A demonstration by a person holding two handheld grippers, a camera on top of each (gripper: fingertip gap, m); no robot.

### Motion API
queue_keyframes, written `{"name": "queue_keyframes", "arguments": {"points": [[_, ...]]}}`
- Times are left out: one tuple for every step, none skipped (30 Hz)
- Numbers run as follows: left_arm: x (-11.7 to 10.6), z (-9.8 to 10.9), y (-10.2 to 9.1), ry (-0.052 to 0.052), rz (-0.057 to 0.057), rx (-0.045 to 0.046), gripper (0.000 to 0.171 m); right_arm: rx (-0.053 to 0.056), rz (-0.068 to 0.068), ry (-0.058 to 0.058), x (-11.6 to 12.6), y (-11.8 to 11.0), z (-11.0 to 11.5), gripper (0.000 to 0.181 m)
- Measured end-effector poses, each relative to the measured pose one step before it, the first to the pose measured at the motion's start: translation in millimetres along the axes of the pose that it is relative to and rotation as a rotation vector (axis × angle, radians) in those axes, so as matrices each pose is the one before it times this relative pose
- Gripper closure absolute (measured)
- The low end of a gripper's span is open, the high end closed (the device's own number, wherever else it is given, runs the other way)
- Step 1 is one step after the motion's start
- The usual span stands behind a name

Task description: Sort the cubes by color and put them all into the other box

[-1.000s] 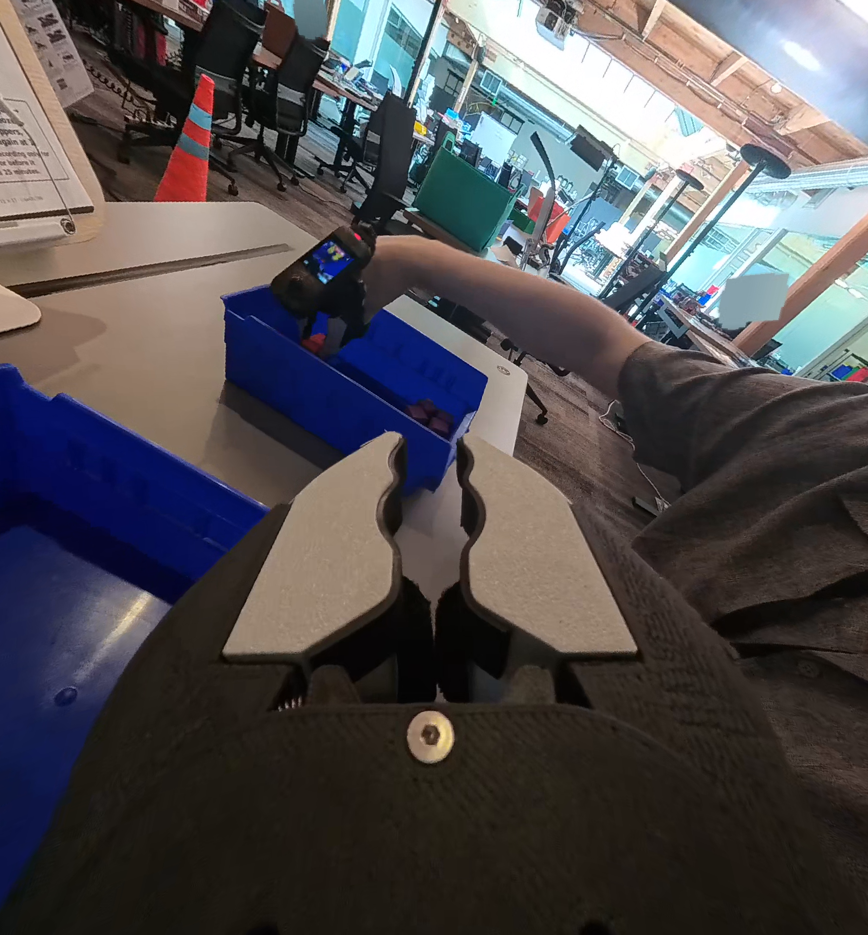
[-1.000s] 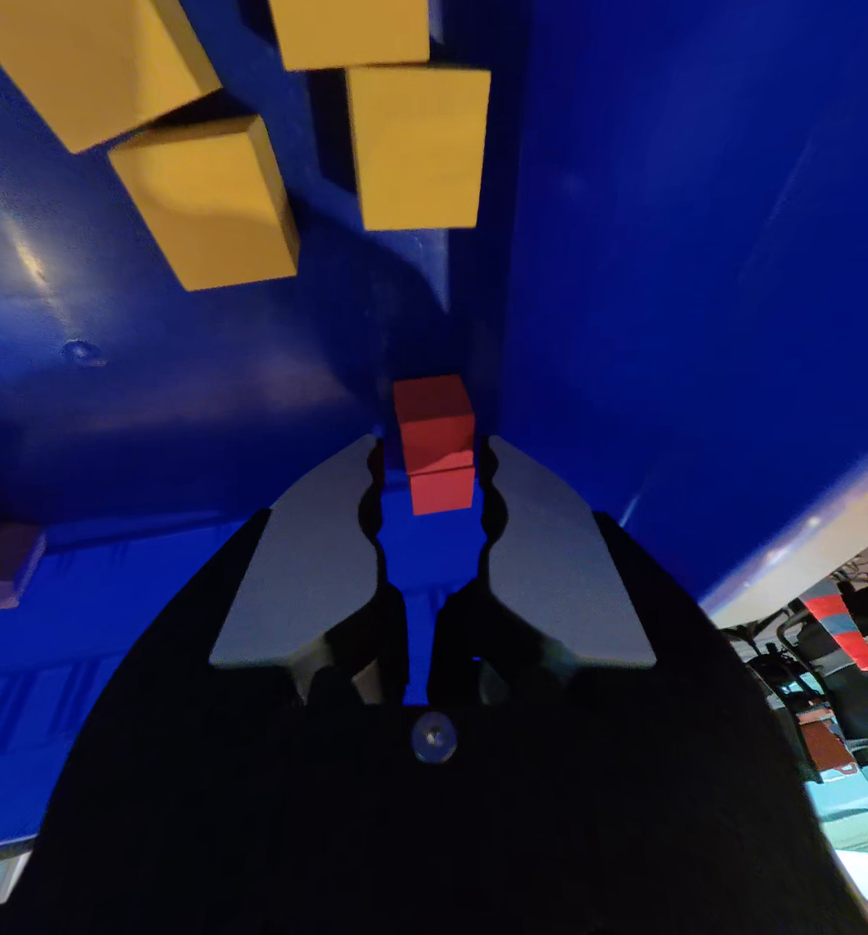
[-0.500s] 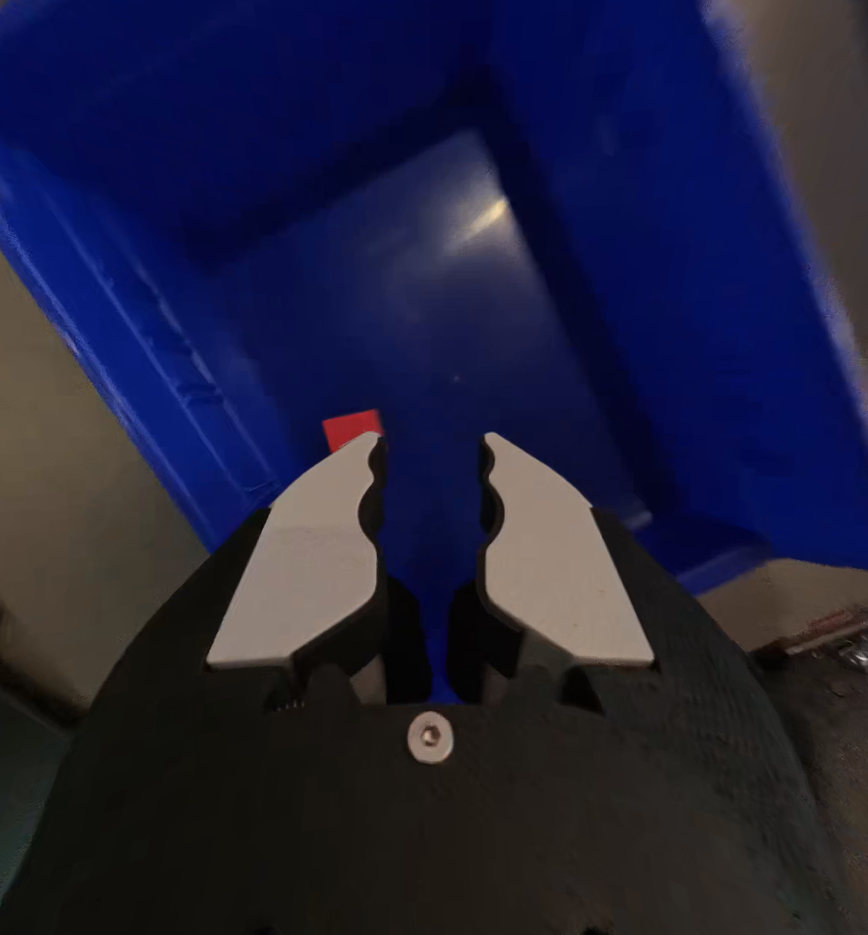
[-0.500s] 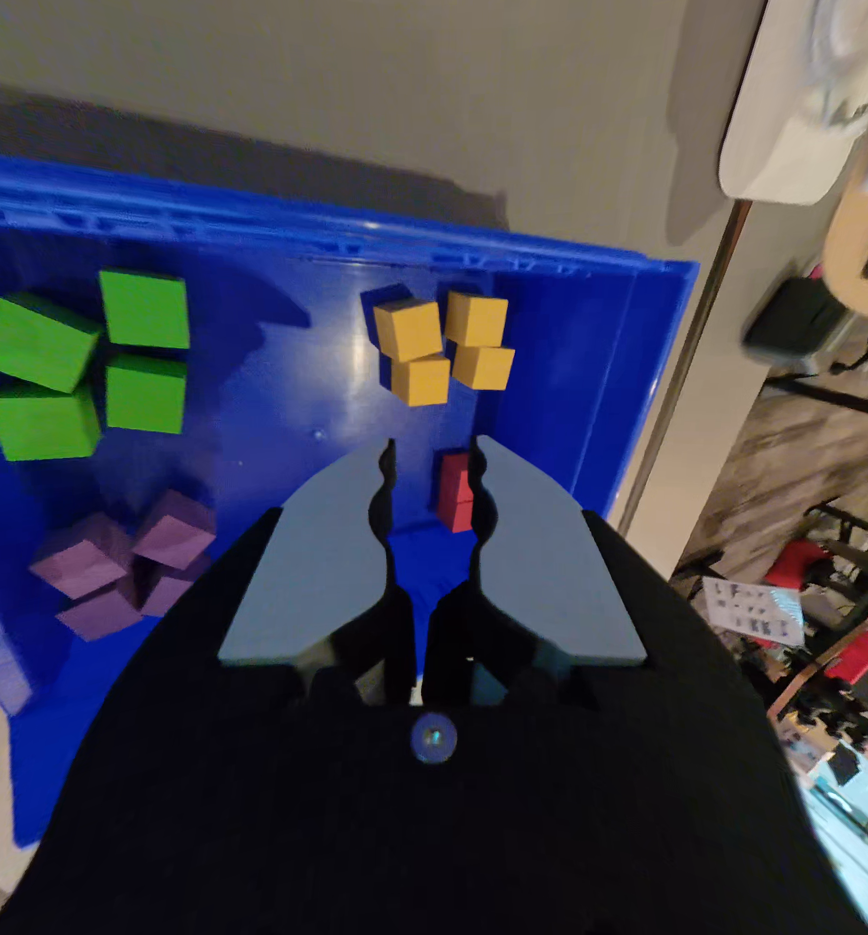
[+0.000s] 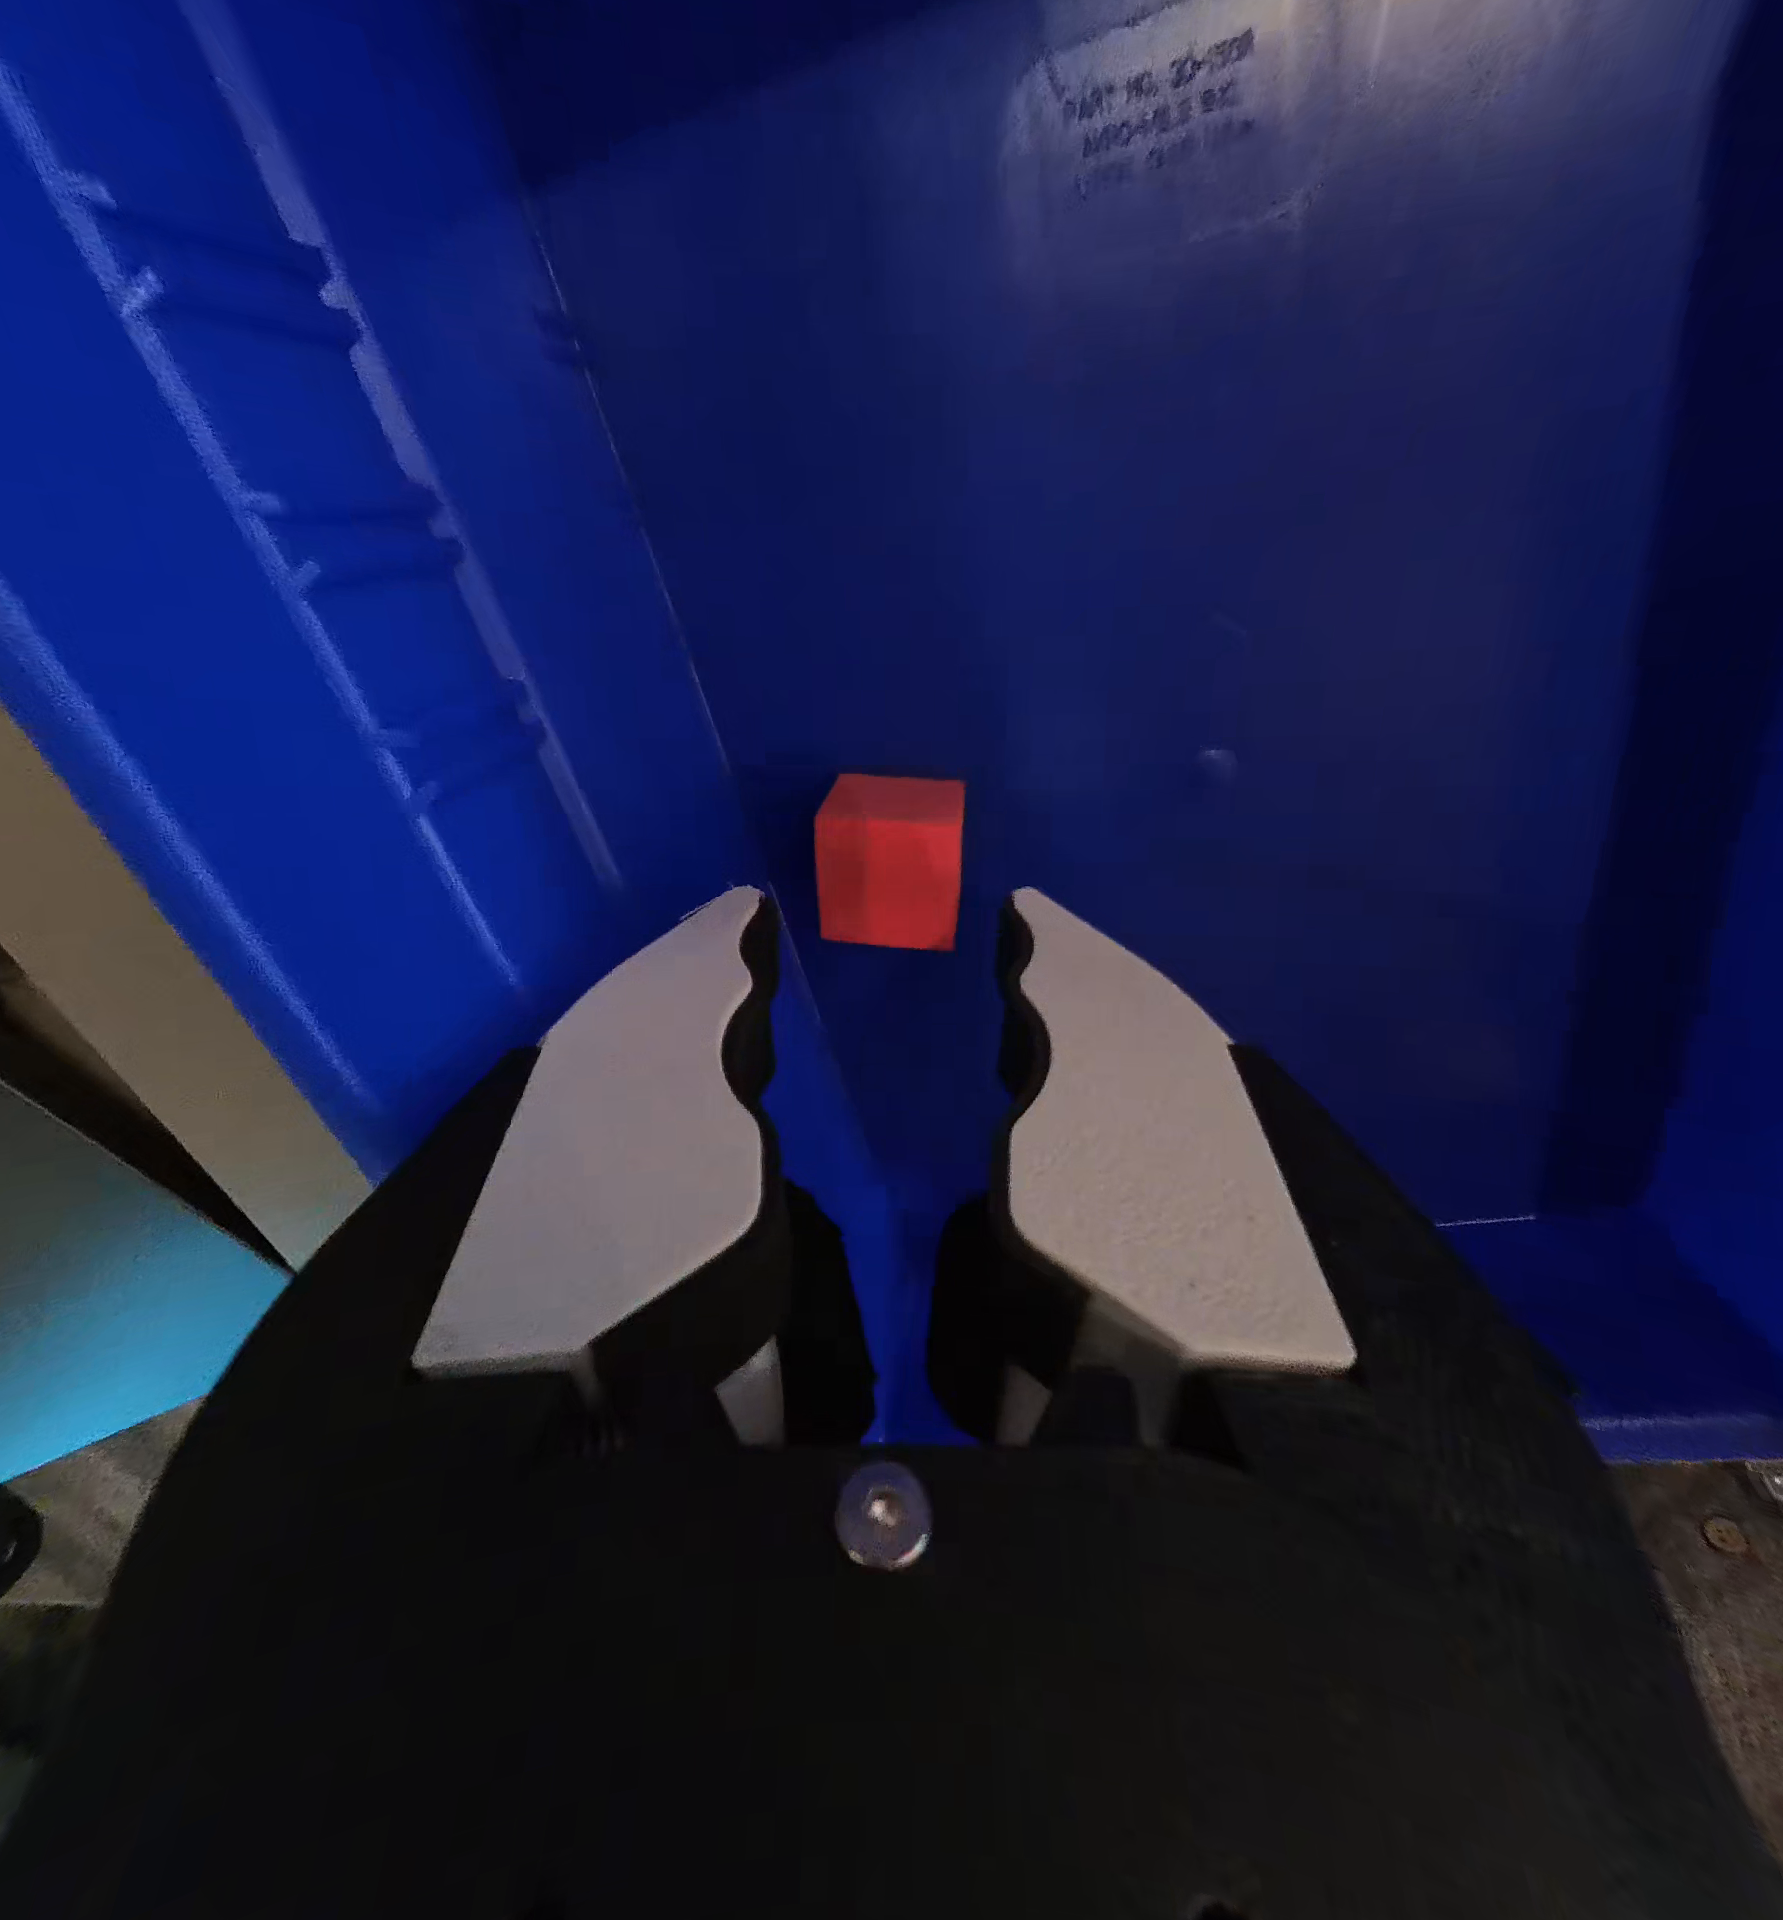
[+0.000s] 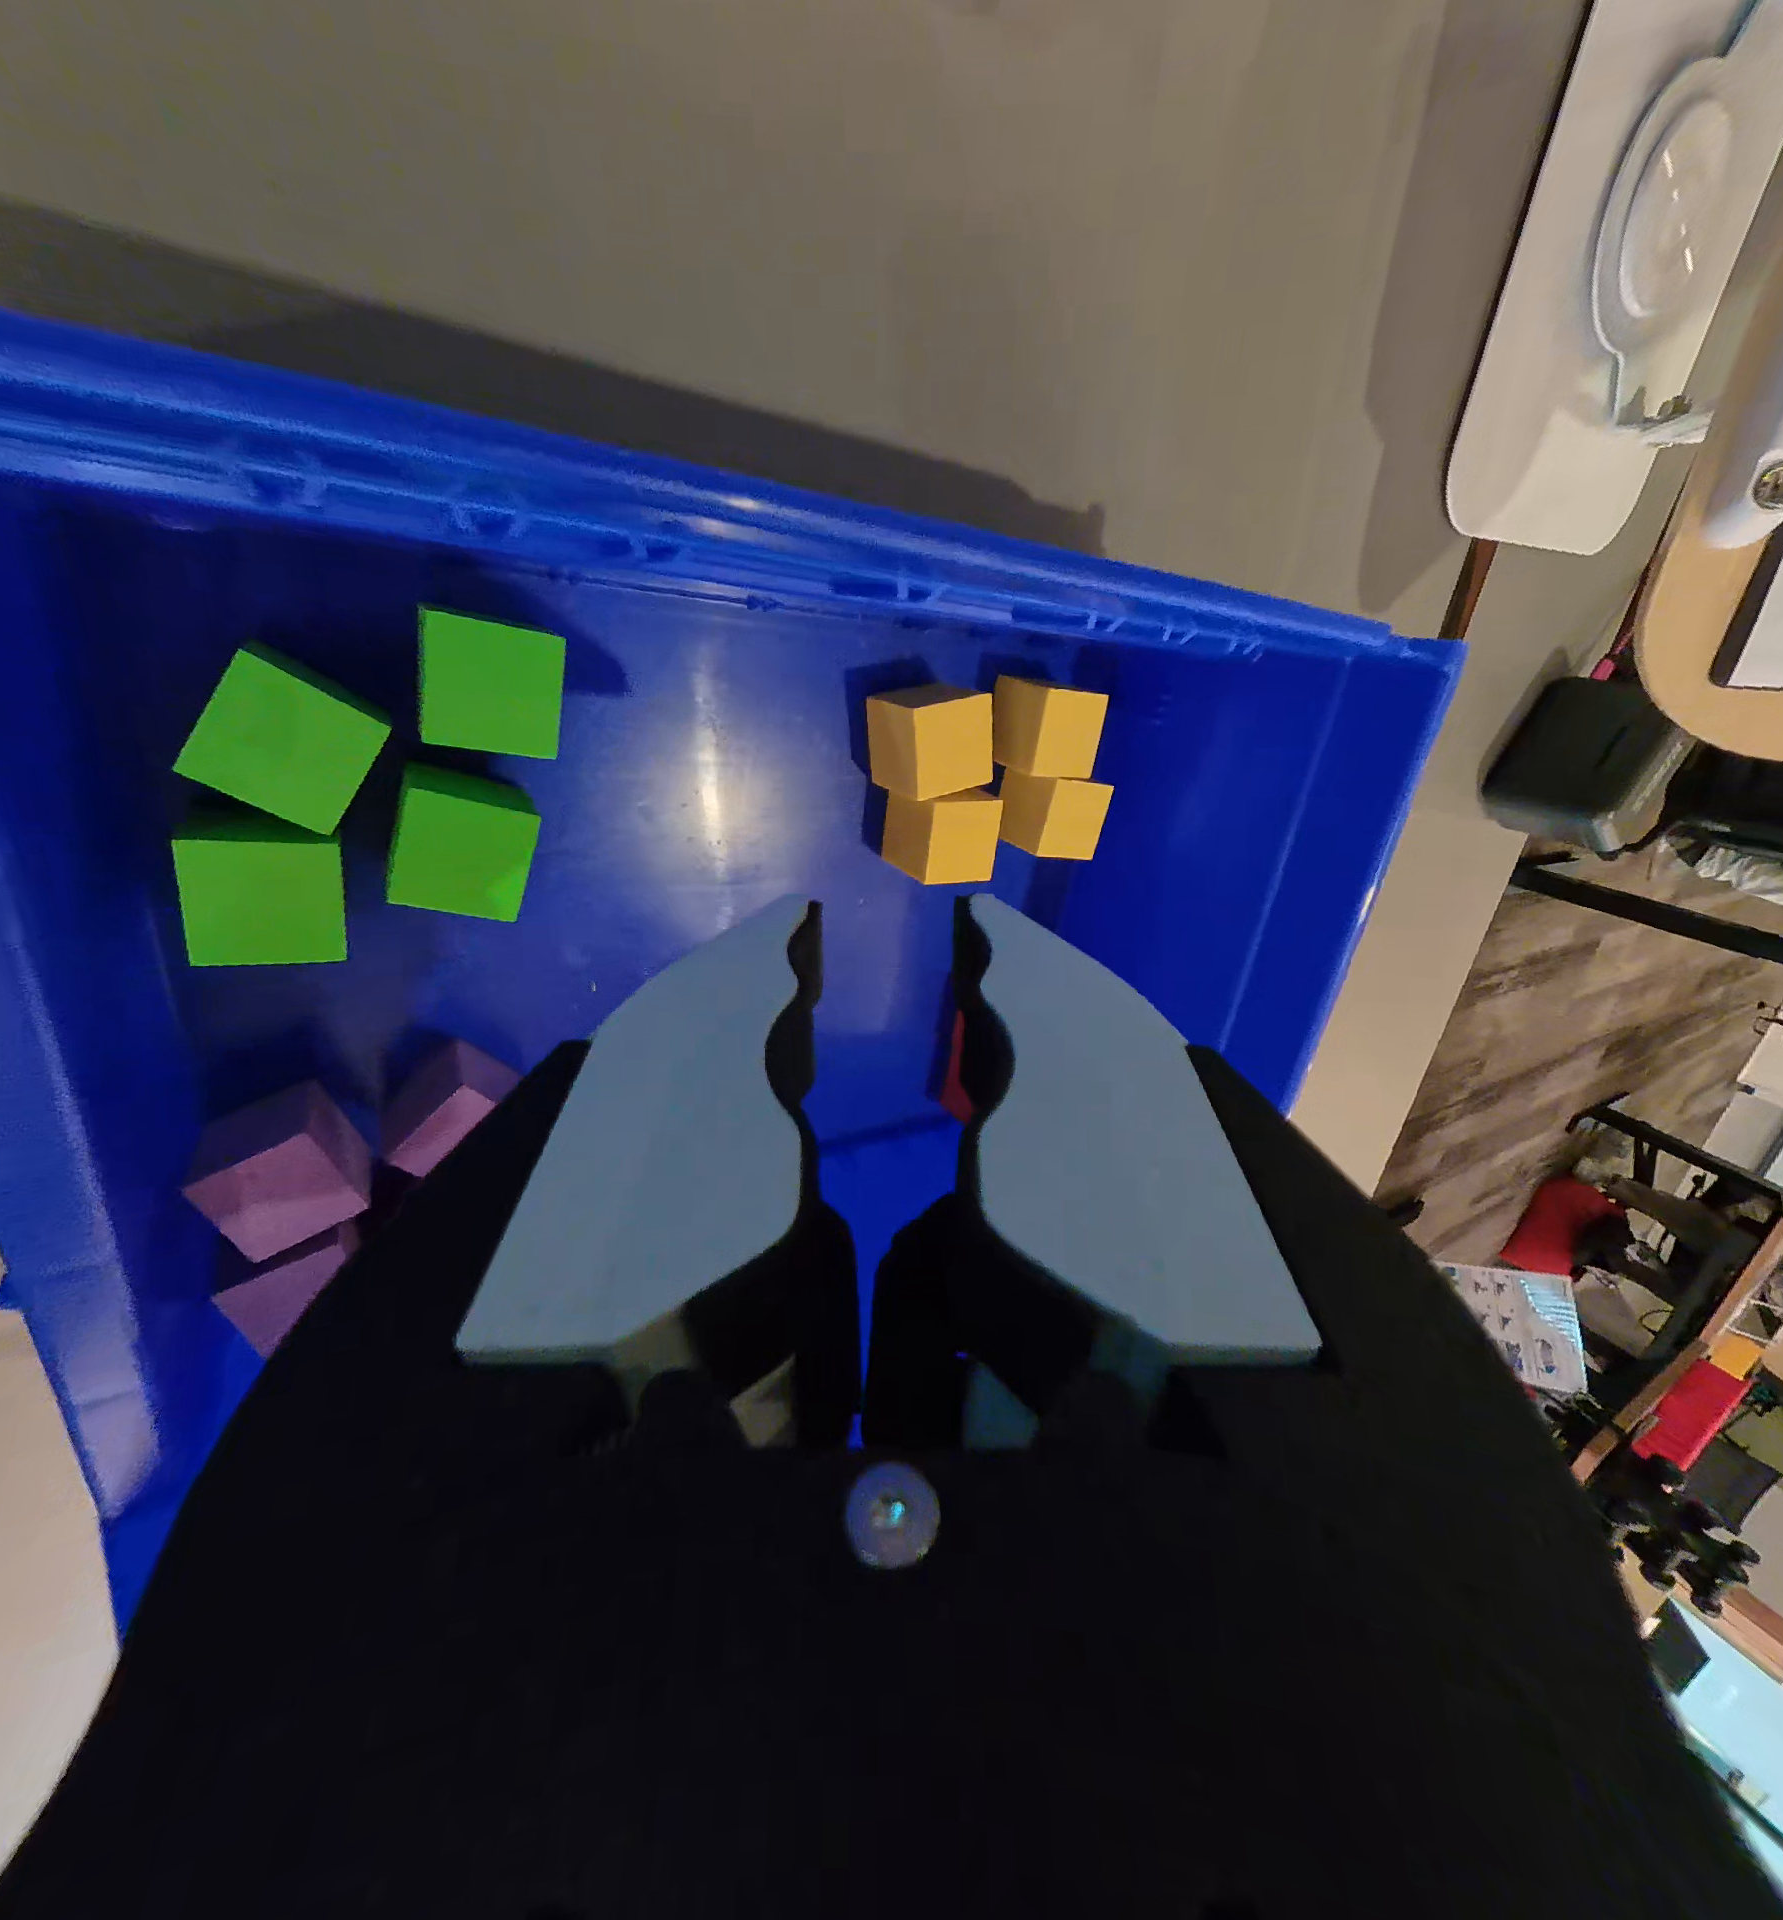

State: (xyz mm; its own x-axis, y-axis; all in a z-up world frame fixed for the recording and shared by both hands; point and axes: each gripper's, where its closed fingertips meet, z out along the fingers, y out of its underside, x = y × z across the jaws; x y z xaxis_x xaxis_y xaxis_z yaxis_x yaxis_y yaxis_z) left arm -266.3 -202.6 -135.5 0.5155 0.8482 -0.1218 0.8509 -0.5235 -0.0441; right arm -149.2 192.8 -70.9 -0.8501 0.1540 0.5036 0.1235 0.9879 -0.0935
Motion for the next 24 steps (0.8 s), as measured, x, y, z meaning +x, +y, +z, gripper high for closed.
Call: {"name": "queue_keyframes", "arguments": {"points": [[0.07,1.3,-0.3,-0.0025,-0.0028,-0.00607,0.129,0.0088,-0.001,0.0055,-0.37,-0.9,-0.9,0.157],[0.23,1.49,0.33,-0.0008,-0.0038,-0.00905,0.129,0.0074,0.0009,-0.0007,-1.19,-0.74,-0.82,0.158],[0.23,1.43,0.52,-0.0027,-0.0022,-0.01053,0.129,0.0053,0.0011,0.0033,-0.64,-0.37,-0.83,0.158],[-0.26,1.18,0.34,-0.009,-0.0002,-0.00727,0.129,0.0035,-0.0032,0.0051,-0.52,0.13,-0.79,0.158],[-0.28,0.94,0.2,-0.0104,0.001,-0.00576,0.128,0.0015,-0.0039,0.0029,-0.91,0.42,-0.69,0.158],[0.2,1.32,0.82,-0.0062,0.0003,-0.01043,0.128,0.0017,-0.0017,0.0068,-0.03,0.5,-0.73,0.158],[0.66,1.34,0.67,-0.0026,0.0019,-0.00988,0.127,0.002,0.0004,0.0029,-0.33,0.61,-0.87,0.158],[0.9,1.23,0.12,-0.0007,0.0032,-0.00544,0.127,0.0011,0.0016,0.0032,-0.23,0.7,-0.97,0.159],[1.01,1.03,0.07,0.0014,0.0016,-0.00326,0.127,0.0027,-0.0008,0.008,0.4,0.71,-1.12,0.159],[1.09,1.06,-0.09,0.0032,0.0005,-0.00195,0.127,0.0034,0.0012,0.0028,-0.24,0.68,-1.33,0.159],[1.7,1.09,-0.15,0.0085,0.0016,-0.00149,0.127,0.0012,0.004,0.0034,-0.04,0.82,-1.27,0.159],[1.2,1.65,0.38,0.0074,-0.0009,-0.00469,0.13,0.0011,0.0008,0.003,-0.25,0.99,-1.19,0.159],[-0.29,2.0,1.08,-0.0026,-0.0026,-0.00763,0.13,-0.0014,-0.0009,0.0043,-0.09,1.16,-1.2,0.159],[-0.19,2.06,0.38,-0.0014,0.0015,-0.00352,0.13,-0.0007,-0.0005,0.0051,-0.02,0.96,-1.15,0.159],[-0.16,1.49,-0.01,0.0005,0.001,-0.00057,0.13,-0.0001,0.0001,0.0004,-0.71,0.89,-1.25,0.159],[-0.08,0.7,-0.1,0.0031,-0.0026,0.00137,0.13,-0.0013,0.0002,0.0038,-0.14,0.82,-1.21,0.16],[0.08,0.1,-0.33,0.0054,-0.0028,0.00267,0.131,0.0,-0.0015,0.0036,-0.21,0.58,-1.23,0.16],[0.51,-0.49,-0.65,0.0091,0.001,0.00484,0.136,-0.0007,0.0,0.0006,-0.47,0.44,-0.96,0.16],[0.66,-0.21,-0.8,0.011,0.0014,0.00456,0.142,-0.0009,-0.0001,0.001,-0.42,0.27,-0.82,0.16],[0.32,0.23,-0.23,0.0102,-0.0016,-0.0011,0.142,-0.0022,-0.0034,0.002,-0.48,0.22,-0.7,0.16],[0.19,0.1,-0.12,0.009,-0.0015,-0.00128,0.142,-0.0028,-0.0039,0.0038,-0.1,0.07,-0.76,0.16],[0.43,-0.12,-0.51,0.0094,-0.0001,0.00308,0.142,-0.0016,-0.0027,0.0024,-0.15,-0.32,-0.86,0.16],[1.25,-0.32,-1.19,0.0136,-0.0002,0.0079,0.142,0.0,-0.003,0.0002,-0.5,-0.84,-1.01,0.16],[2.27,-0.53,-1.07,0.0193,-0.0013,0.00954,0.142,-0.0005,-0.0023,0.0047,0.35,-0.73,-1.32,0.16]]}}
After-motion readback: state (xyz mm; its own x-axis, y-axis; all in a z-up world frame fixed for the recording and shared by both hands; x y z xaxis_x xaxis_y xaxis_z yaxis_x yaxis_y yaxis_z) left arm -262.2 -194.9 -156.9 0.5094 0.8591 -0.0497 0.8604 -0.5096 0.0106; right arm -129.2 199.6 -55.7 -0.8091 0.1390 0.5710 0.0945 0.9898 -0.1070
